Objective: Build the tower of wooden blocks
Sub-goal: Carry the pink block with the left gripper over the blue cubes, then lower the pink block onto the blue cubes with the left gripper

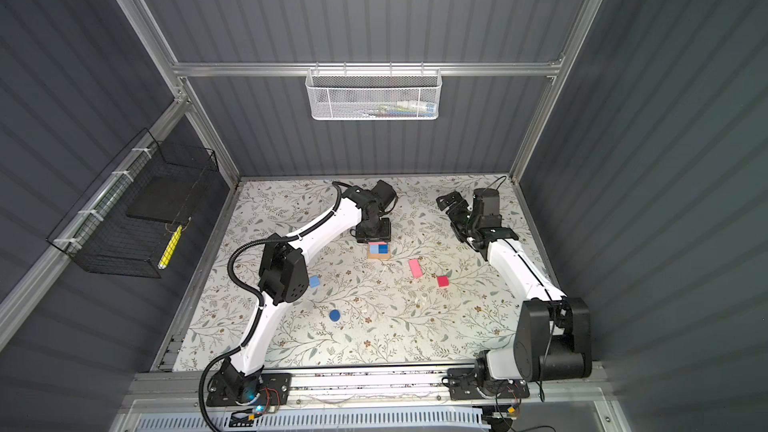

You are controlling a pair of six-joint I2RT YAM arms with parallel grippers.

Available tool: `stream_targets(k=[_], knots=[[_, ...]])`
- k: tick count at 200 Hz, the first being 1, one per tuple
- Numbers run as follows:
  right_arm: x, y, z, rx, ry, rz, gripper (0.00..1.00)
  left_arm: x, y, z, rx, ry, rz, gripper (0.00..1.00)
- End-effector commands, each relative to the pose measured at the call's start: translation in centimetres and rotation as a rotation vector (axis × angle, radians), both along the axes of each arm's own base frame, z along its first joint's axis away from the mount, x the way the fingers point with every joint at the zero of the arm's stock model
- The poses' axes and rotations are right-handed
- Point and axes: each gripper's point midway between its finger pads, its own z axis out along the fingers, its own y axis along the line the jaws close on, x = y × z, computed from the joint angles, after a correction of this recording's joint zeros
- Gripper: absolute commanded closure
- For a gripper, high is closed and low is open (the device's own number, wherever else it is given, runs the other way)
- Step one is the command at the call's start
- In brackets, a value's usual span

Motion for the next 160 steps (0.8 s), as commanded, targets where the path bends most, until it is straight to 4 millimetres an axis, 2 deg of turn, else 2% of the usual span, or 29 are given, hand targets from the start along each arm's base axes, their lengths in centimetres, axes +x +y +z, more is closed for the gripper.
stream_targets(k=[1,160], knots=[[-0.1,0.3,-0.6,-0.008,0.003,0.017,0.01,-0.2,-0.6,-0.5,-0.005,0.012,0.008,0.51],[0.0,0.2,-0.8,-0.011,0.009,0.016,0.01,-0.5,-0.4,-2.1,0.031,0.029,0.010,0.48]])
